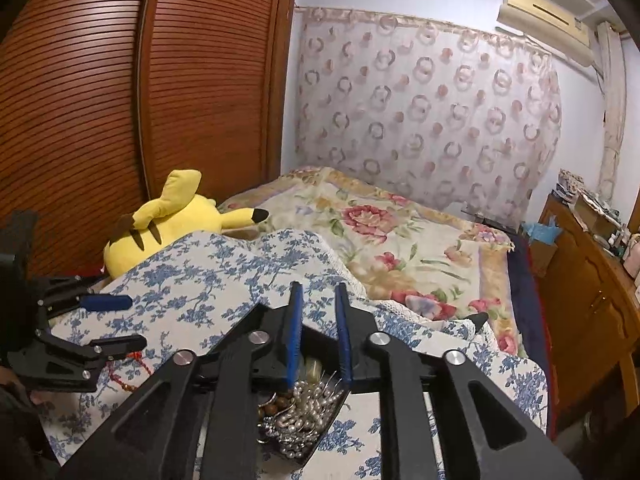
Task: Organize jewelry
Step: 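Lower the bangle and earring into the box and open both tools, then move the left tool to the red bead bracelet and the right tool to the small ring, then grasp the red bead bracelet with the left tool while the right tool grasps the small ring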
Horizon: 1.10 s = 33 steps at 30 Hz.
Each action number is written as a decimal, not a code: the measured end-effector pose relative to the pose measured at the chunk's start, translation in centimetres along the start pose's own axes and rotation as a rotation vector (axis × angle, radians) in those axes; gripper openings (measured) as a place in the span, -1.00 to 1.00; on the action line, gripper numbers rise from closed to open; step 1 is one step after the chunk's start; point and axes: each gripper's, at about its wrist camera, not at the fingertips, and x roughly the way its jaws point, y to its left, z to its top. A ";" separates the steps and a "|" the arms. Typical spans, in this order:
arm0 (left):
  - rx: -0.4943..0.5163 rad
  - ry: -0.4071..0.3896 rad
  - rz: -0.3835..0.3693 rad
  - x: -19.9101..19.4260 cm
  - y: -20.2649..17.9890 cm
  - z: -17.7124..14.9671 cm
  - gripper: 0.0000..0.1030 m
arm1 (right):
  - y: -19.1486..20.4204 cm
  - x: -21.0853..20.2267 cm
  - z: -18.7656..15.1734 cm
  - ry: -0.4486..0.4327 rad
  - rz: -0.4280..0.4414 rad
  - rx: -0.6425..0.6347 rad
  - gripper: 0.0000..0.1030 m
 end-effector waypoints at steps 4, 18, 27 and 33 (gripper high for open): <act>-0.007 0.036 0.016 0.1 0.9 -1.8 0.07 | 0.2 -0.4 -1.5 0.011 0.022 0.011 -0.55; -0.043 0.127 0.043 0.6 3.5 -5.9 0.13 | 5.1 -0.7 -9.4 0.132 0.161 -0.005 -0.55; -0.043 0.164 0.044 1.5 3.9 -6.7 0.13 | 7.6 1.5 -12.4 0.237 0.216 -0.028 -0.34; -0.041 0.179 0.047 1.9 4.0 -6.9 0.23 | 9.0 2.6 -12.9 0.281 0.239 -0.063 -0.34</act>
